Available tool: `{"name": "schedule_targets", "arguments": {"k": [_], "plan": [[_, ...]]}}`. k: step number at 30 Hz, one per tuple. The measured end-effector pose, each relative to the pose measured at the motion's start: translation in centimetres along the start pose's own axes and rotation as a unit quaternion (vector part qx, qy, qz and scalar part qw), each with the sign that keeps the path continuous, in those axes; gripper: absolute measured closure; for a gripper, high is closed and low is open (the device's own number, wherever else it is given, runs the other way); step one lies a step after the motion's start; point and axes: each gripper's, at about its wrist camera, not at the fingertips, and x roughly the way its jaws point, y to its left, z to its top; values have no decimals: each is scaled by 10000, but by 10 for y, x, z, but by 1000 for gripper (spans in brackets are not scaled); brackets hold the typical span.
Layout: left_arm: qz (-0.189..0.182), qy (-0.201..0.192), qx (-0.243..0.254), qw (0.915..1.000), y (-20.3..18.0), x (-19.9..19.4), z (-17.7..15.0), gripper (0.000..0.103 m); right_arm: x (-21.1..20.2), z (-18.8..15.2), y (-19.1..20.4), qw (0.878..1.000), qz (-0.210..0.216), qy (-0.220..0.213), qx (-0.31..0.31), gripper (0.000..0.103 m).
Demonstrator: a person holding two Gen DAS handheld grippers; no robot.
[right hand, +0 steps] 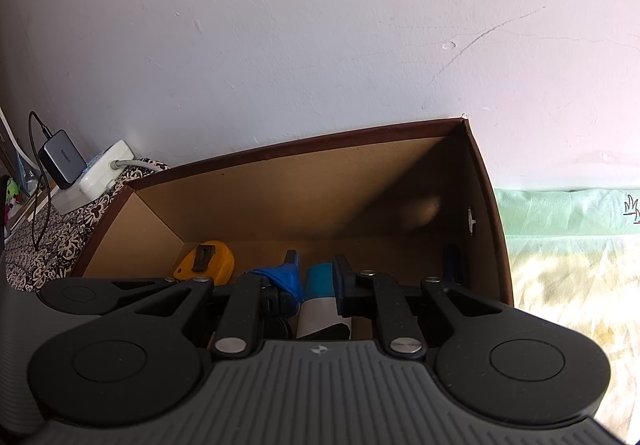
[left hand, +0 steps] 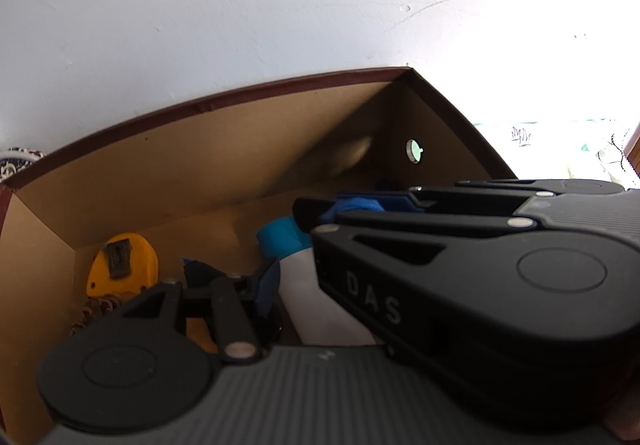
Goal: Organize rigid objects
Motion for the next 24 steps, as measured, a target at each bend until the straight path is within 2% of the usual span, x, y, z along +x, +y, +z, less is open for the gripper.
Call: {"name": "schedule_targets", "arguments": {"k": [24], "plan": [[45, -46, 5, 10000, 1, -1, 1, 63, 1, 0, 0, 10000, 11, -9, 2, 103]]}}
